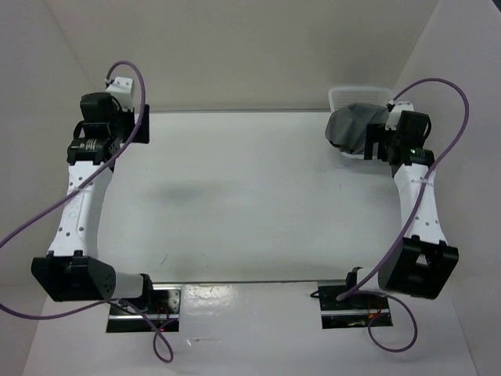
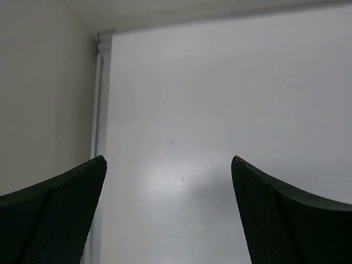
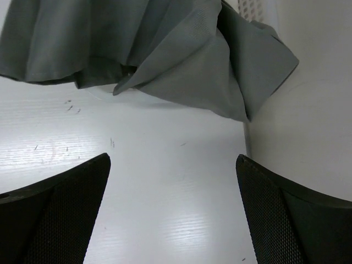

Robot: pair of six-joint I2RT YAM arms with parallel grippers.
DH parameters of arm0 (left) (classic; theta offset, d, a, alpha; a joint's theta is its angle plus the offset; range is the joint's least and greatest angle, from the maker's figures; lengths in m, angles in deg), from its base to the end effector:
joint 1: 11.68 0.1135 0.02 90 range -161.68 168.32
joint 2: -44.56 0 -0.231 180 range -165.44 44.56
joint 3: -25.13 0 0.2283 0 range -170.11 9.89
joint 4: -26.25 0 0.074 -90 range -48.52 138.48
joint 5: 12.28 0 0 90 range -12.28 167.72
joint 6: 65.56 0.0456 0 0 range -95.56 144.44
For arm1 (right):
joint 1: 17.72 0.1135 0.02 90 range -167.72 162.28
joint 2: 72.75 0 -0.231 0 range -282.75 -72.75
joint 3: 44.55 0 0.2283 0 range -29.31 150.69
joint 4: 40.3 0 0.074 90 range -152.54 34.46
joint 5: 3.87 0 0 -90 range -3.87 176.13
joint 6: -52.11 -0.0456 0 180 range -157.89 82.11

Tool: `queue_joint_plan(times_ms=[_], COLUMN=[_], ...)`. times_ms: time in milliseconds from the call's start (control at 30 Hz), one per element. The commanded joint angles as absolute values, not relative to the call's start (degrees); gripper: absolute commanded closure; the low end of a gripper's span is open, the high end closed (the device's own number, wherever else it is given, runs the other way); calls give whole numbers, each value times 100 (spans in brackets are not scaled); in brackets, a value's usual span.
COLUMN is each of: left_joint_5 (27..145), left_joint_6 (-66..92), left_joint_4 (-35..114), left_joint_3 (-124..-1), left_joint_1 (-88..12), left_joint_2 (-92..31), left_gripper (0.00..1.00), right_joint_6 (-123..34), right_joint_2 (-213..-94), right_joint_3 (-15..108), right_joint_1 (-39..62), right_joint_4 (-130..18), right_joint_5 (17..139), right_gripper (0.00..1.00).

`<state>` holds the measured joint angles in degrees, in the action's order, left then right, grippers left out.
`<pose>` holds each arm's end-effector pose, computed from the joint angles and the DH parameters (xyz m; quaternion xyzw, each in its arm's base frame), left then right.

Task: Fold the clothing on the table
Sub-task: Grab the skirt from the pile

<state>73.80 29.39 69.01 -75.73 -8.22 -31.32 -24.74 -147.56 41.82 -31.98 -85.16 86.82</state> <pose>0.2837 0.0203 0.3974 -0.0097 0.8076 0.0707 0.5854 0.2742 -0.0703 0.3165 0.0114 0.8800 -0.1177 0.4601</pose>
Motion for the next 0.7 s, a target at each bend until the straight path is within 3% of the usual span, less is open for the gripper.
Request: queue_joint_plan(times_ms=[0,267,667], left_joint_5=[6841,6612,7385], left_joint_6=[2804,2918,2575], left_joint_4=[7996,8692,8103], left_joint_3=[-7196,-7202,-6755], left_joint_1=[-685,-685,-632], left_joint_2=[-3444,-4315,-3719], left_gripper=[0,0,0], right_joint_6=[-2645,-2646,-2488], right_joint_2=[-15393,-16396,-17927], right_joint_3=[5108,6323,7087], right_joint_1=[-3293,-3293,-3293], right_joint_4=[-9077,-8894,-8331], right_joint_5=[8762,8666,8490], right_gripper=[1,1,1])
